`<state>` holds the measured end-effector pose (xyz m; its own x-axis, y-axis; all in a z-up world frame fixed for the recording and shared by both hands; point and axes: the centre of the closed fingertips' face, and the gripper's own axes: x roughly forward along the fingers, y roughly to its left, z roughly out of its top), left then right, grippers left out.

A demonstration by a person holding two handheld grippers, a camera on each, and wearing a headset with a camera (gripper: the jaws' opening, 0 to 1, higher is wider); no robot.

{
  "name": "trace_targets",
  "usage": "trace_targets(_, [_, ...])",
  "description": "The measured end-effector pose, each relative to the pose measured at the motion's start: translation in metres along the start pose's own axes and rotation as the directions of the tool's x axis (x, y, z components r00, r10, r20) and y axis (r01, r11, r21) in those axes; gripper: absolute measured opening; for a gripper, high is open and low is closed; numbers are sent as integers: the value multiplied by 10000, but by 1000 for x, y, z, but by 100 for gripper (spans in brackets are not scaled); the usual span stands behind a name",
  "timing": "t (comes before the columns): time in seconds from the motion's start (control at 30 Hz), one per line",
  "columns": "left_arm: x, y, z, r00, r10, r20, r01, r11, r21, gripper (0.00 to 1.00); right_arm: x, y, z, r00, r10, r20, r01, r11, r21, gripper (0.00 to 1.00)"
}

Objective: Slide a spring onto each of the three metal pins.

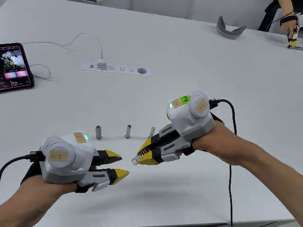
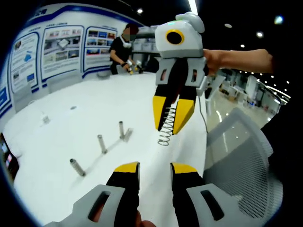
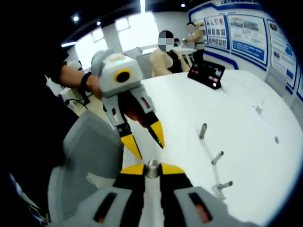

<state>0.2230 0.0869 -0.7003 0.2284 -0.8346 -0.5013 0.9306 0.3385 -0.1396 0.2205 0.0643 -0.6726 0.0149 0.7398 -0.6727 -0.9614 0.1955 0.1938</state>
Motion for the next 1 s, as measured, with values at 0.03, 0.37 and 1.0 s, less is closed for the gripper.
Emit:
trace_targets(0.03, [-1, 3, -1, 10000, 86, 10, -86, 9999, -79, 26, 0, -2, -1, 10000, -57, -26, 57, 10000, -11, 13])
trace_targets(0.37, [-11, 19, -9, 9974, 716, 29, -714, 9963, -488, 29, -2, -18, -6, 9988, -443, -198, 448, 9987, 243, 13])
trace_targets(1.0, [-26, 41, -26, 9857, 1673, -198, -1684, 9807, -990, 41, -8, -56, -14, 9906, -1280, -473, 1304, 9901, 520, 13])
